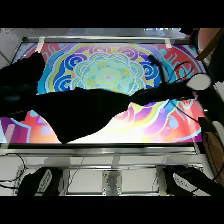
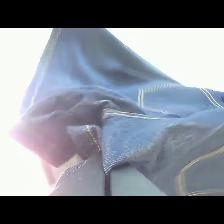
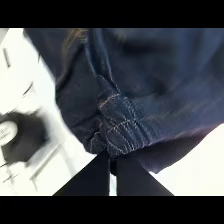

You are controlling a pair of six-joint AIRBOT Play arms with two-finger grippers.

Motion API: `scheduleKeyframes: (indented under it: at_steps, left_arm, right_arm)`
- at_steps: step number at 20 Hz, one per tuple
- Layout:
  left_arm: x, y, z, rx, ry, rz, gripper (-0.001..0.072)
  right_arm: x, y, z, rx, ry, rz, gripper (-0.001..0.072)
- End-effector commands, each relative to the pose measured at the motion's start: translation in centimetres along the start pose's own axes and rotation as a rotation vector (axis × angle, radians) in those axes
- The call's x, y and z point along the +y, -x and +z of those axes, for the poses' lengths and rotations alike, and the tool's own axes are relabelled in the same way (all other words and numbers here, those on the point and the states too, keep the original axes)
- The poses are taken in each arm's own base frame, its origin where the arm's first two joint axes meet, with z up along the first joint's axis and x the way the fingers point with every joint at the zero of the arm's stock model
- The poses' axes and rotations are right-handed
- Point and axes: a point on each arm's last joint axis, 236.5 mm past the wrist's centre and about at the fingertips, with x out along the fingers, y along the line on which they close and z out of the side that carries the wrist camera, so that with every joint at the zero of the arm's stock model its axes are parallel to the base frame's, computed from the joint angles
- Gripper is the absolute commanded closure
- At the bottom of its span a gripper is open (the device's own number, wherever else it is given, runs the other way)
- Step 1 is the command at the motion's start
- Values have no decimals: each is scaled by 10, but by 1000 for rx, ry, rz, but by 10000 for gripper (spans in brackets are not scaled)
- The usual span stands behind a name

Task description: Fold the clothes and pants, and hang the long-sleeved shirts on hangers.

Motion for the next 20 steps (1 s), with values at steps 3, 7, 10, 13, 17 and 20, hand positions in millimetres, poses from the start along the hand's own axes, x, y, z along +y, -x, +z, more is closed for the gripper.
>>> scheduleKeyframes:
  at_steps: [3, 7, 10, 13, 17, 20]
  left_arm:
    - [-60, -44, -18, 166, -142, -143, 694]
    - [-62, -133, -37, 293, -193, -109, 694]
    - [-39, -188, -55, 380, -114, -59, 694]
    - [-21, -219, -82, 486, -76, -33, 693]
    - [-15, -229, -78, 474, -65, -24, -13]
    - [-17, -196, -58, 453, -65, -36, -5]
  right_arm:
    - [-49, 59, 4, 10, 2, -277, 684]
    - [-94, 12, -91, 221, -181, -263, 684]
    - [-142, -16, -171, 306, -284, -353, 684]
    - [-169, -32, -201, 302, -339, -403, 684]
    - [-189, -37, -163, 157, -340, -448, 375]
    - [-181, -23, -137, 177, -278, -447, 341]
